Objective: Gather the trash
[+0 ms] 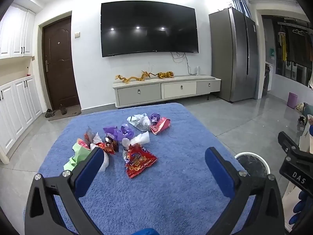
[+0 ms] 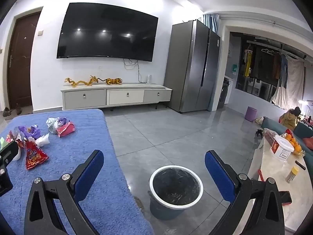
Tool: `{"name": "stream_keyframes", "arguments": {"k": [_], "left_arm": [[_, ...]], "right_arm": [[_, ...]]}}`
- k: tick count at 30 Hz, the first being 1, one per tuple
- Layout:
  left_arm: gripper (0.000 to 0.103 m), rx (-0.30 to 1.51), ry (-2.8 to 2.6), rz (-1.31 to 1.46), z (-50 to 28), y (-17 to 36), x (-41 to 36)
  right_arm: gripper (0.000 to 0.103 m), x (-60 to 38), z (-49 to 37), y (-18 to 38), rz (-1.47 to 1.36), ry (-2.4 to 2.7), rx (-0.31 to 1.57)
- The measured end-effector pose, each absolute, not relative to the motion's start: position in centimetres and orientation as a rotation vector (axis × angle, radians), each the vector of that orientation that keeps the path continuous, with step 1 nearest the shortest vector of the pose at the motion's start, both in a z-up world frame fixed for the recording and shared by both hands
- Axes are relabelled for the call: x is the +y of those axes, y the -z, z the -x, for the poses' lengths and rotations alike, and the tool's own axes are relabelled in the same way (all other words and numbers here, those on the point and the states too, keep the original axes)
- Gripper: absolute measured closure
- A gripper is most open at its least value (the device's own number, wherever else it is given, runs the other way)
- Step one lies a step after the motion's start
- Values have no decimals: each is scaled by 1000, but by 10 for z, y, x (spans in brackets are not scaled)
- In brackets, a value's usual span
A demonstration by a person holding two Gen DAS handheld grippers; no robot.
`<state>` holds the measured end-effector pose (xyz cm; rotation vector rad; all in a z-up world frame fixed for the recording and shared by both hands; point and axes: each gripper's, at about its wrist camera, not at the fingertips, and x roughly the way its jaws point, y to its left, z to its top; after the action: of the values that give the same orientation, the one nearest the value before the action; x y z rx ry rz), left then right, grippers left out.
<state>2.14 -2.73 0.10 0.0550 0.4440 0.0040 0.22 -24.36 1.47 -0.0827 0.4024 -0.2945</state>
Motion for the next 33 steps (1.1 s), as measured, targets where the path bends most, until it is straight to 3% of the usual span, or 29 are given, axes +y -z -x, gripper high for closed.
{"name": "stream_keyframes", "arguments": {"k": [12, 33], "left_arm": [[0, 403, 32, -118, -43, -9, -47], [0, 514, 104, -124, -82, 7, -46]], "right_arm": [[0, -263, -6, -9, 56, 332, 422], [0, -266, -19, 4, 62, 357, 454]]}}
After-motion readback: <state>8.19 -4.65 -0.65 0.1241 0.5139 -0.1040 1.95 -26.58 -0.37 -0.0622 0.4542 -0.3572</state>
